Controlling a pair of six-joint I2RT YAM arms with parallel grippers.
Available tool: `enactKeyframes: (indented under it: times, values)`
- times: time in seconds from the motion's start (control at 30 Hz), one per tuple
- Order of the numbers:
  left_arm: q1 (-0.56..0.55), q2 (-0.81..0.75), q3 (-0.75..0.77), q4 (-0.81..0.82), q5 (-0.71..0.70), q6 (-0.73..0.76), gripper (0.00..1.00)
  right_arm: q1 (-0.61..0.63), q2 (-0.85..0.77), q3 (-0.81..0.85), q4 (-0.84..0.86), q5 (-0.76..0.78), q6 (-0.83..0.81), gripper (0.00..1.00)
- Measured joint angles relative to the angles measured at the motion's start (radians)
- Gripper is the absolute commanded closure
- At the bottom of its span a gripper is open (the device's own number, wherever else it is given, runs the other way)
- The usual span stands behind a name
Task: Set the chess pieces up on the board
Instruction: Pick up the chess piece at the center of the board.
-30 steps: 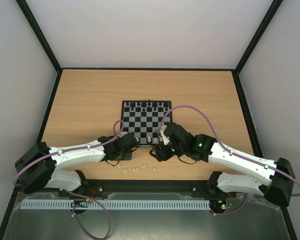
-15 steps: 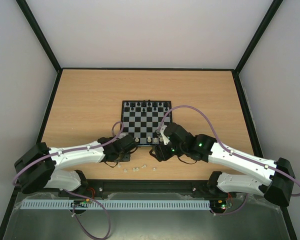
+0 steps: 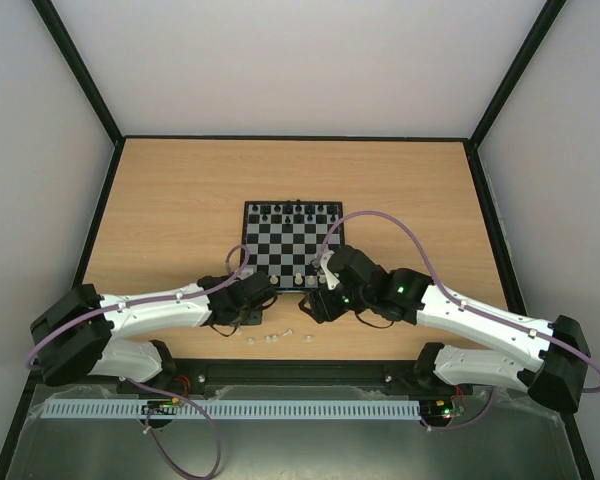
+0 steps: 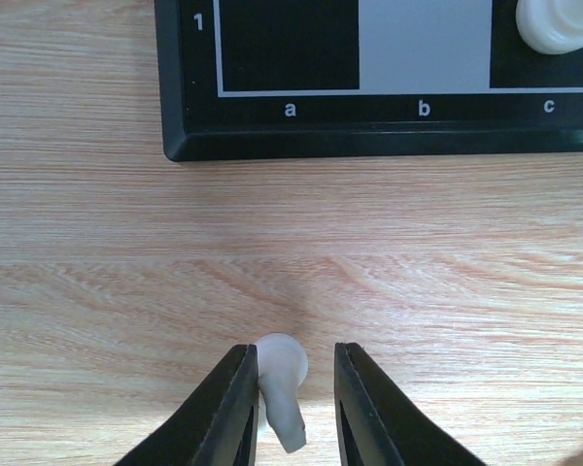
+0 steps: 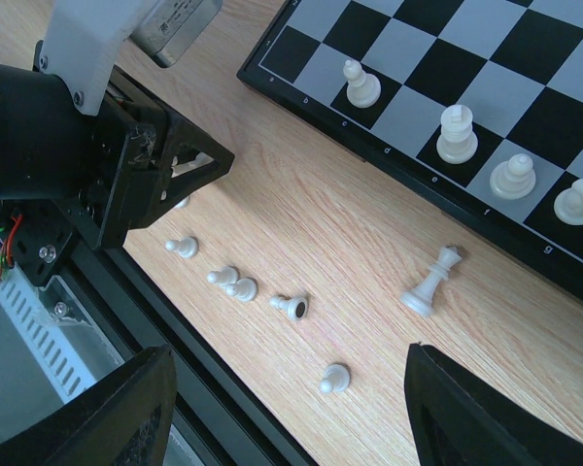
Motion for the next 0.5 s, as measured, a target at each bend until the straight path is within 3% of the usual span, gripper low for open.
enactKeyframes:
  times: [0.5]
  values:
    - [-0.004, 0.008, 0.001, 0.005, 0.004, 0.015, 0.89, 0.0, 0.002, 0.0, 0.0, 0.0, 0.0, 0.35]
